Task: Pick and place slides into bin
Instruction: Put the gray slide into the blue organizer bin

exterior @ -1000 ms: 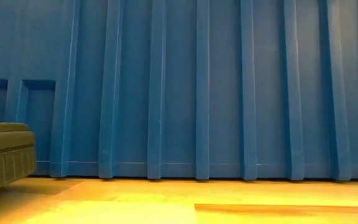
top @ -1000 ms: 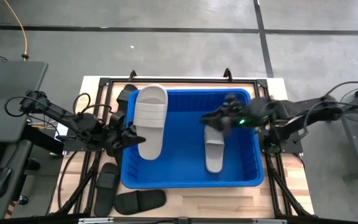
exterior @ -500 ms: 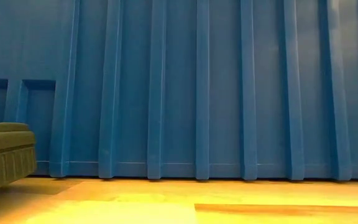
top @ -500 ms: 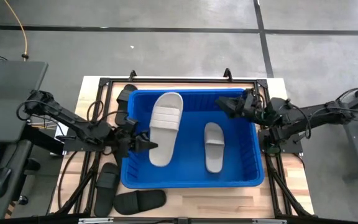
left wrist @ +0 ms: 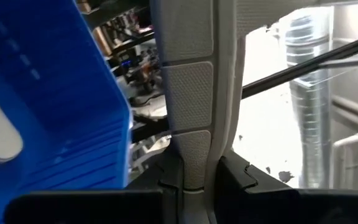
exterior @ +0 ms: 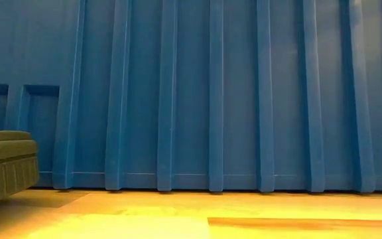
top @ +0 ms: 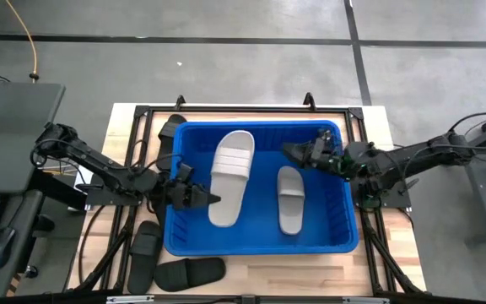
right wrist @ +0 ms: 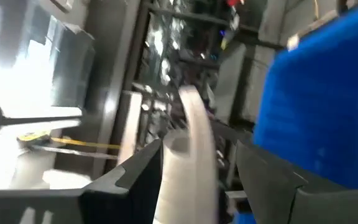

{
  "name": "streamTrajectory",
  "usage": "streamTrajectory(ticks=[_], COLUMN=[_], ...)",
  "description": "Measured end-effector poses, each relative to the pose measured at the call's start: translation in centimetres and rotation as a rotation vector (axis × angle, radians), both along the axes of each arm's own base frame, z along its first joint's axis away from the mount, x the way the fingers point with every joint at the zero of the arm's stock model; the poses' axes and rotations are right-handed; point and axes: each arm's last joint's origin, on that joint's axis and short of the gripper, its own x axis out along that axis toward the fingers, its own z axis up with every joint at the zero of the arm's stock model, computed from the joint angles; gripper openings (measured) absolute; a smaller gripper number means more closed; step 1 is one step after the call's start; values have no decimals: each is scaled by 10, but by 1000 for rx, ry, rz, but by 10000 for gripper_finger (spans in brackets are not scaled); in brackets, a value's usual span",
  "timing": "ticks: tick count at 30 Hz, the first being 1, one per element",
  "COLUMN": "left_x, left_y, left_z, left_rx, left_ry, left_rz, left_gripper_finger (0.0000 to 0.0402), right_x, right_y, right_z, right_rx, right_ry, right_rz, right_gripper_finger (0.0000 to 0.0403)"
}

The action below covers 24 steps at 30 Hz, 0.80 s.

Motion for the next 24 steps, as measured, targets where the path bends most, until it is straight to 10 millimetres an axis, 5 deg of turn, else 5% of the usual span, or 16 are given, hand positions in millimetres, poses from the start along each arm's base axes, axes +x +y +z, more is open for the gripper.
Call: streamTrajectory(ticks=[15, 24], left_x=[1, 1], left_y=[-1, -1], left_z=[-6, -6], left_rx=[-82, -82], left_ry=[59, 59], left_rz=[-29, -29], left_gripper_finger=[39, 39], right_x=[43, 88], right_y=[-1, -9], right_z=[-27, -4], right_rx=[22, -84], right_ry=[11, 90], right_rz=[-17, 14], right_gripper_finger=[193, 193])
